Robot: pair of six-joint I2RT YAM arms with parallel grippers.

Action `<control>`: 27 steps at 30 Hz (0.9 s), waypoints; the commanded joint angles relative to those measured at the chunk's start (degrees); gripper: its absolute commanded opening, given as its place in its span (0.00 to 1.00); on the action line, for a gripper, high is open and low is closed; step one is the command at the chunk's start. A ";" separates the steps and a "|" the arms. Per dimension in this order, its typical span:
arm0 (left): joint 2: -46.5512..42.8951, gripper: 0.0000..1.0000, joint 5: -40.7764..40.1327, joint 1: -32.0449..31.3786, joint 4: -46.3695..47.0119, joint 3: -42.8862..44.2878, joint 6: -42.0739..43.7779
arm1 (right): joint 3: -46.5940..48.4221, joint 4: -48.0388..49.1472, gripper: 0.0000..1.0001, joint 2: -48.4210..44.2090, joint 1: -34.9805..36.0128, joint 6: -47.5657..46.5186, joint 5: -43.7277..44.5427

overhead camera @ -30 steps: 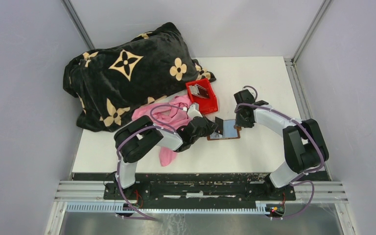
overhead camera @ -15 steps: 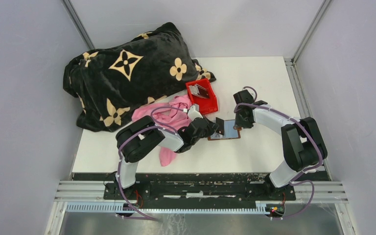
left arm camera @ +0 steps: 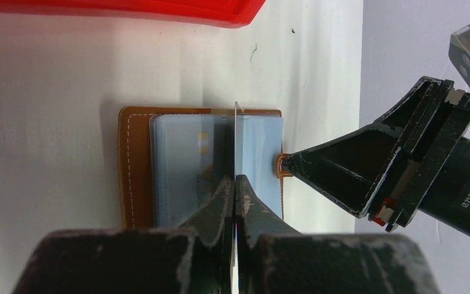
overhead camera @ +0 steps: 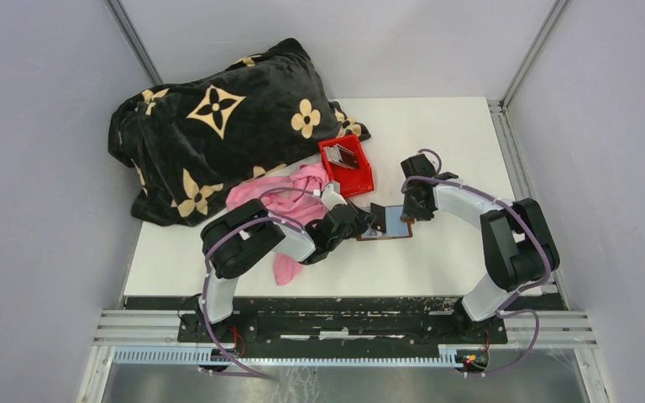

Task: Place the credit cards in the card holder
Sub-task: Insert the credit card into the card holder.

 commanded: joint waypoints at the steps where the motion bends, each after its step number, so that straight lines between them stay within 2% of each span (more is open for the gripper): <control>1: 1.02 0.03 -1.45 -0.73 2.51 -0.42 -2.54 | -0.07 1.00 0.38 1.43 -0.28 1.09 -0.35; 27: 3.85 0.03 -2.59 -3.04 1.65 0.54 -4.47 | -0.43 1.04 0.37 2.51 -0.31 1.28 -1.31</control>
